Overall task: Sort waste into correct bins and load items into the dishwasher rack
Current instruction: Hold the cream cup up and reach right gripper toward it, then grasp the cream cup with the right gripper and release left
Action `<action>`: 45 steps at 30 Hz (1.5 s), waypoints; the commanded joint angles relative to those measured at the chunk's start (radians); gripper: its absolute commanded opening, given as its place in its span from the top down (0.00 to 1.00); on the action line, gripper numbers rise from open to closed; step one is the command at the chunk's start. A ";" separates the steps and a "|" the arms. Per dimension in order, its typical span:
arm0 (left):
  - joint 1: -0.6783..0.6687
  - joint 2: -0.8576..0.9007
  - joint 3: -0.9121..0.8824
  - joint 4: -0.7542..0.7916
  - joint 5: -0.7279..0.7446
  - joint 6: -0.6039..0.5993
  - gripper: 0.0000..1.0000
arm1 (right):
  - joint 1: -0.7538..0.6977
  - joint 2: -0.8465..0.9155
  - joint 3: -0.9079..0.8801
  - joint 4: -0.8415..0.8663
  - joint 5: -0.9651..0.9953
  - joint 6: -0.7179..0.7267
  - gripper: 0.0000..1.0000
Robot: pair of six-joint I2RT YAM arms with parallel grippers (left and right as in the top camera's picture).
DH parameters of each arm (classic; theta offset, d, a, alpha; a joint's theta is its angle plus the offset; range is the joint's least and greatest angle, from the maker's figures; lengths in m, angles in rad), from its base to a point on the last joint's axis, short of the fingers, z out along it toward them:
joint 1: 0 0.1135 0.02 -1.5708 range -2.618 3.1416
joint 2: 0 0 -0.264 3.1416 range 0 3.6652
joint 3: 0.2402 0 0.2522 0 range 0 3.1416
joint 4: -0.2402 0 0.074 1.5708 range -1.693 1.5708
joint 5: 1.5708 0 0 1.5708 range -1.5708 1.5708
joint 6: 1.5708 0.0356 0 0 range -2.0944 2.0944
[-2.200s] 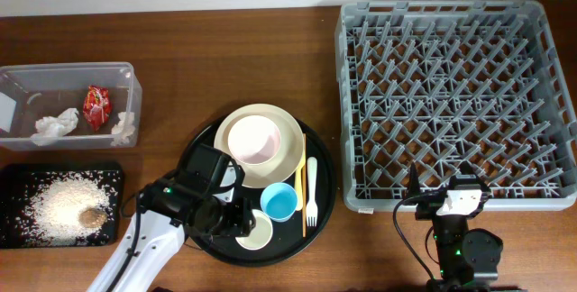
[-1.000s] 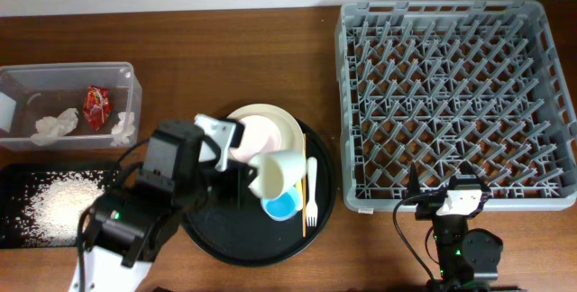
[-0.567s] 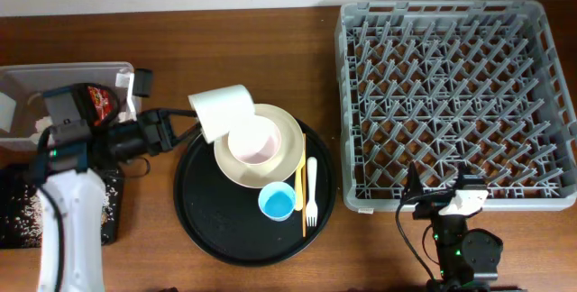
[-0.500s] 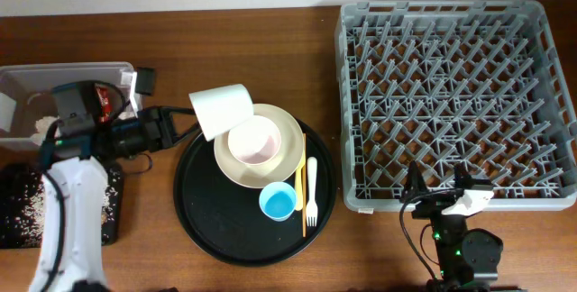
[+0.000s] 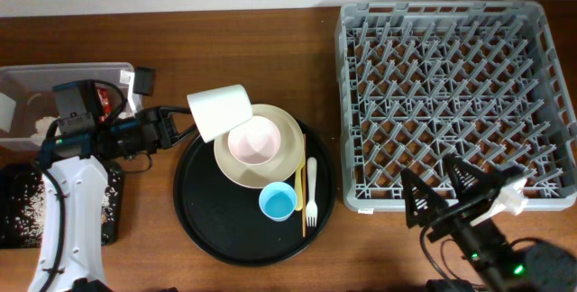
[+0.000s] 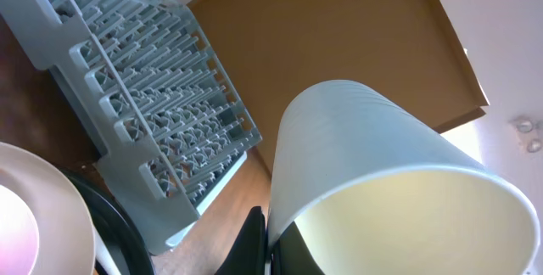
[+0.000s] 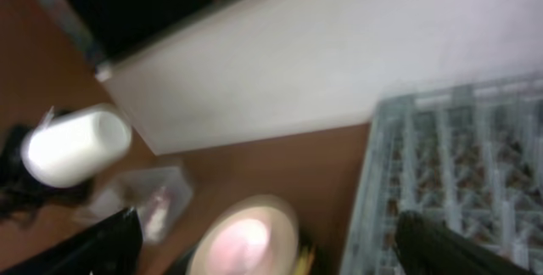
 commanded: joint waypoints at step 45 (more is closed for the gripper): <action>-0.280 -0.014 0.011 0.039 -0.068 0.061 0.99 | 0.372 1.092 0.330 0.489 -0.829 -0.352 0.11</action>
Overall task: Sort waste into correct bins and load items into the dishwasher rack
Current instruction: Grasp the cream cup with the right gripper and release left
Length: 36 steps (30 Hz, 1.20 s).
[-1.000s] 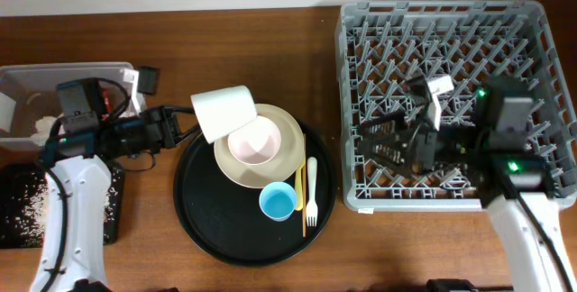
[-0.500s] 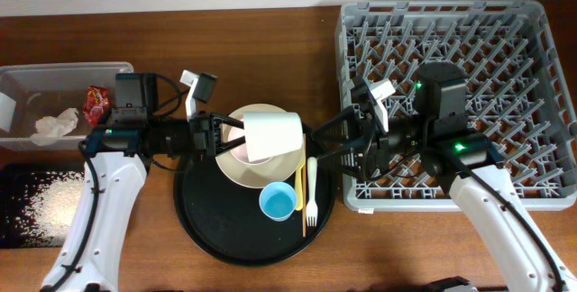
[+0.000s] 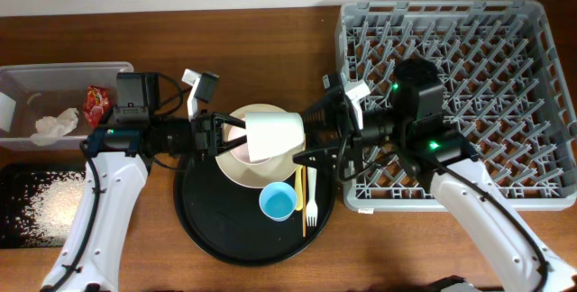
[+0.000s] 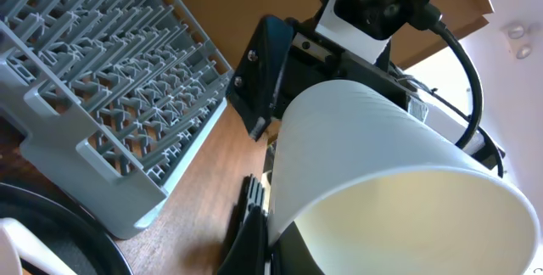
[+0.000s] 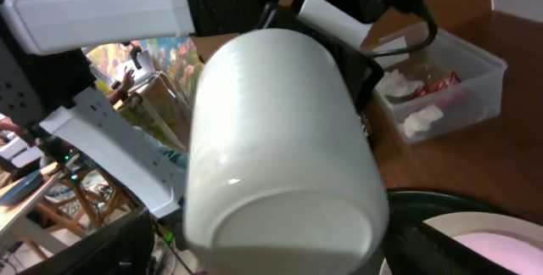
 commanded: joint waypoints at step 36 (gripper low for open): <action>-0.001 -0.012 0.010 0.003 -0.072 0.019 1.00 | 0.108 0.056 0.016 0.294 -0.101 0.133 0.40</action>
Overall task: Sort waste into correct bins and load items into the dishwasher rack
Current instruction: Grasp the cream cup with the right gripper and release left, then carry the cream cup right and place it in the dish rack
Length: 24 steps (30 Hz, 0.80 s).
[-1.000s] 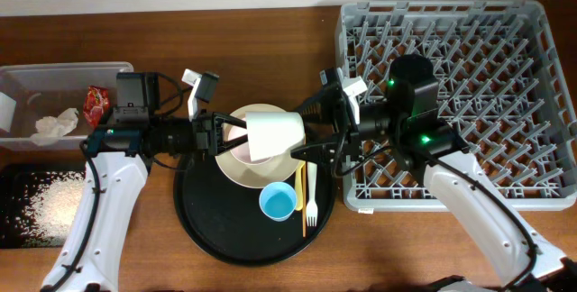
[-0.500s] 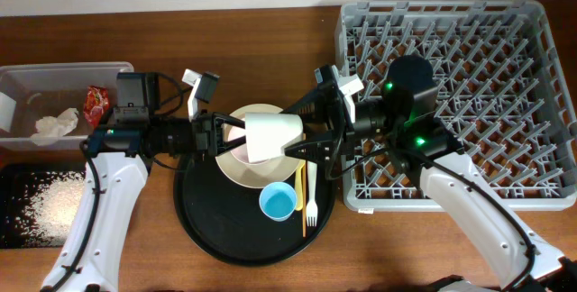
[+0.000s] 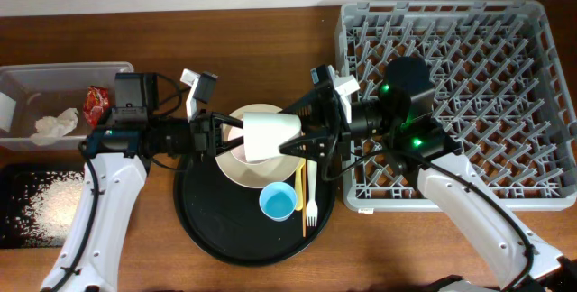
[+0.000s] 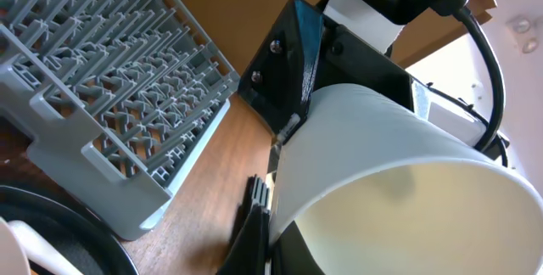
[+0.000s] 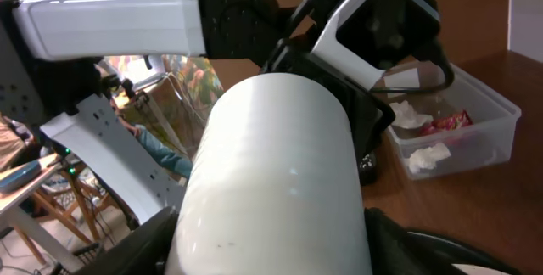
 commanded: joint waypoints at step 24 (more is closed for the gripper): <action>0.339 -0.008 0.018 -0.041 -0.370 -0.155 0.73 | -0.232 -0.002 0.017 0.082 -0.088 0.337 0.53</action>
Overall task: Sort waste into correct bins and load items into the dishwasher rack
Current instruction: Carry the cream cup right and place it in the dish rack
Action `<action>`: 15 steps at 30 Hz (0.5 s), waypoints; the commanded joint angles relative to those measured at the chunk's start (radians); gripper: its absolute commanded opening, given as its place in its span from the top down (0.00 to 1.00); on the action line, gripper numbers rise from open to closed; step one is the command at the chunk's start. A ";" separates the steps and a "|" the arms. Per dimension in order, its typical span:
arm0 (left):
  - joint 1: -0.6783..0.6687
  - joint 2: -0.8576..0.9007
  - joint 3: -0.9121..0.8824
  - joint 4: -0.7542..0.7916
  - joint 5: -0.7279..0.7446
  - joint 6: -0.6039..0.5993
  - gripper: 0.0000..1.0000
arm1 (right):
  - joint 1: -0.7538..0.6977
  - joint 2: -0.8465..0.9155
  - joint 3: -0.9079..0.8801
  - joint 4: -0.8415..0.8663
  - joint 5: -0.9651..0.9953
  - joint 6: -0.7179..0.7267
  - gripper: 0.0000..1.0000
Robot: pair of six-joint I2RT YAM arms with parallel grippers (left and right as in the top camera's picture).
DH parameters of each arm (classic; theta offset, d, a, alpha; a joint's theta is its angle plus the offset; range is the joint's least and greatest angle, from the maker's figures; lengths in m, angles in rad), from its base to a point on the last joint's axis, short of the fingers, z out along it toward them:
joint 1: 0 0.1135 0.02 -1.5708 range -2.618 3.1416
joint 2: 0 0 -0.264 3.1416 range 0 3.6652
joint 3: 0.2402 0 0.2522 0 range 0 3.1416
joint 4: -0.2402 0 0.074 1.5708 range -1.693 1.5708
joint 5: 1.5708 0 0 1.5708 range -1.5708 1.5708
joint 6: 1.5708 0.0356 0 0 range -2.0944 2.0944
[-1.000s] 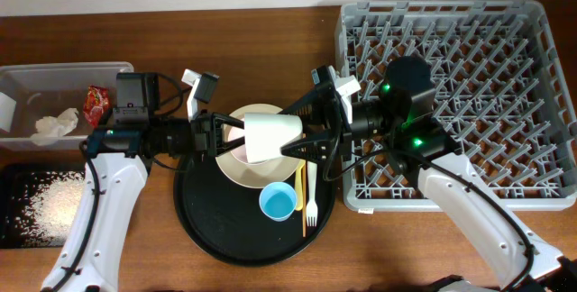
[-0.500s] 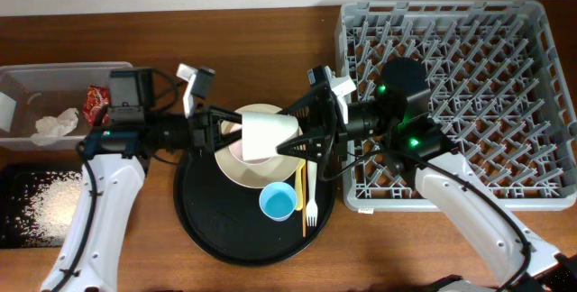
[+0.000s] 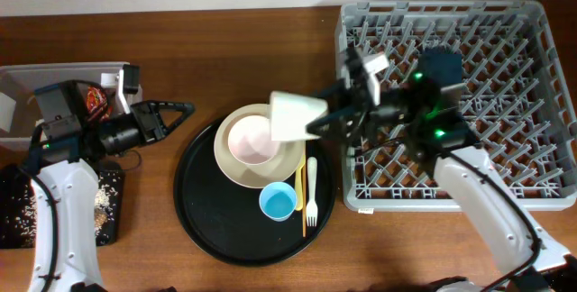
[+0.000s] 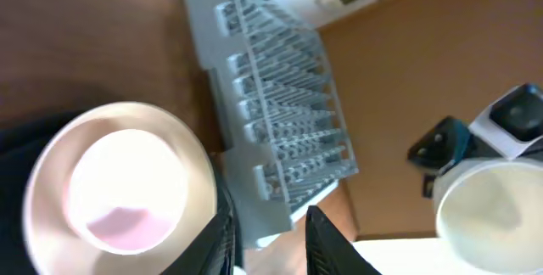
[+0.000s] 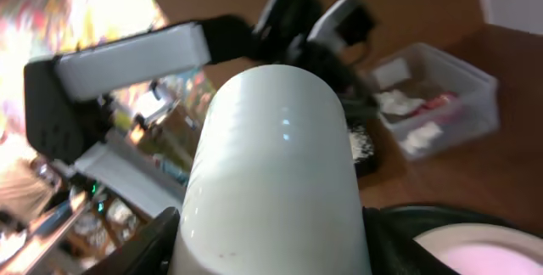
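Note:
A white paper cup [image 3: 293, 116] hangs on its side over the right rim of the cream plate [image 3: 236, 168], with my right gripper [image 3: 323, 119] shut on it. In the right wrist view the cup [image 5: 276, 165] fills the middle between the dark fingers [image 5: 157, 245]. My left gripper [image 3: 173, 114] is open and holds nothing, left of the black tray [image 3: 203, 229]; its wrist view shows the open gripper [image 4: 271, 245], and the cup [image 4: 492, 207] far off. A pink bowl [image 3: 251, 137] sits on the plate. A blue cup [image 3: 278, 202] and a white fork [image 3: 311, 193] lie on the tray.
The grey dishwasher rack [image 3: 505, 58] fills the right side. A clear bin [image 3: 27, 80] with wrappers and tissue stands at the far left, a black bin [image 3: 13, 229] with white grains below it. A yellow stick [image 3: 300, 197] lies beside the fork.
My left gripper has let go of the white cup and now stands open to the left, off the tray. My right gripper holds the cup alone, slightly further right and up.
My left gripper first held the white cup at the tray's left edge while the right arm stood low at the rack's front. Then both grippers met at the cup over the plate. The right one closed on it, and the left has released and drawn back.

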 commanded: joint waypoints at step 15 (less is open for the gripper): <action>0.004 0.000 0.011 -0.125 -0.225 0.110 0.72 | -0.432 -0.013 0.045 -0.095 0.376 0.404 0.56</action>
